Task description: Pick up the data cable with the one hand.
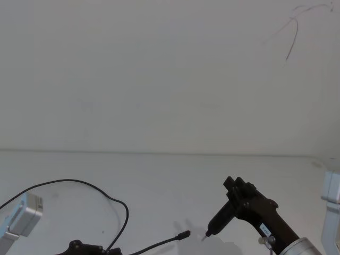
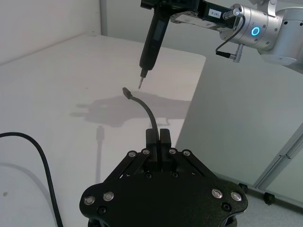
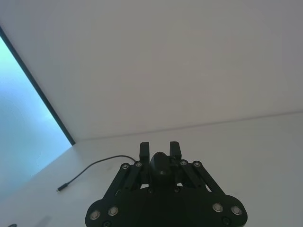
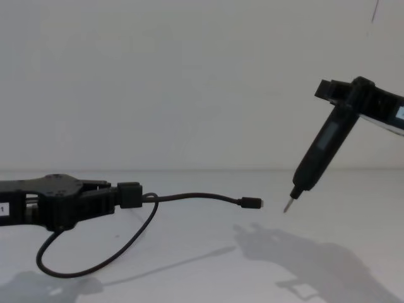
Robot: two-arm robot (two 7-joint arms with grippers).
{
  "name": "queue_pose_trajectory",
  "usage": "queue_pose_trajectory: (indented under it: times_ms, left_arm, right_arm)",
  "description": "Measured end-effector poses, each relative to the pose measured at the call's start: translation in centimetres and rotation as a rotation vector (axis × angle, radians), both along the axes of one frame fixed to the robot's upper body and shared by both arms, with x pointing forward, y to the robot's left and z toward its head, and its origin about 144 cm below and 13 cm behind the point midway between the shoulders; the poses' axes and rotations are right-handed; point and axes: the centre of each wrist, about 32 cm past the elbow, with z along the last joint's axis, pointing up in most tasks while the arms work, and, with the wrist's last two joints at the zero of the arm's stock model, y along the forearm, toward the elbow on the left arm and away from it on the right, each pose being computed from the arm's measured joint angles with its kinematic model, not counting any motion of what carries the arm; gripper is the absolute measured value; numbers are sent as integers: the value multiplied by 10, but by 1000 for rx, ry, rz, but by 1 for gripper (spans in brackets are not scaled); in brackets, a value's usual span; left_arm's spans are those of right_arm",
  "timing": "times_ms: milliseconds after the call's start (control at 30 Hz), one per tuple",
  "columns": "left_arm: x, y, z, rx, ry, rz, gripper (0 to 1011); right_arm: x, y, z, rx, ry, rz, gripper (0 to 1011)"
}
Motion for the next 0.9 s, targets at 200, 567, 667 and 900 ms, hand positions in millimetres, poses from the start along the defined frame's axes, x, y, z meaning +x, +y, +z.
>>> queue_pose_trajectory:
  times_ms: [200, 567, 667, 900]
  left_arm:
    - [0, 0, 0, 0, 0, 0, 48]
    - [0, 0, 0, 0, 0, 0, 48]
    - [0, 0, 0, 0, 0, 0, 48]
    - [0, 0, 0, 0, 0, 0, 48]
  right_arm:
    - [1, 2, -1, 18, -10, 19, 251]
    - [6, 3, -5, 50, -9, 51, 251]
    - [7, 4, -6, 54, -15, 62, 251]
    - [10, 4, -10, 49, -42, 90, 251]
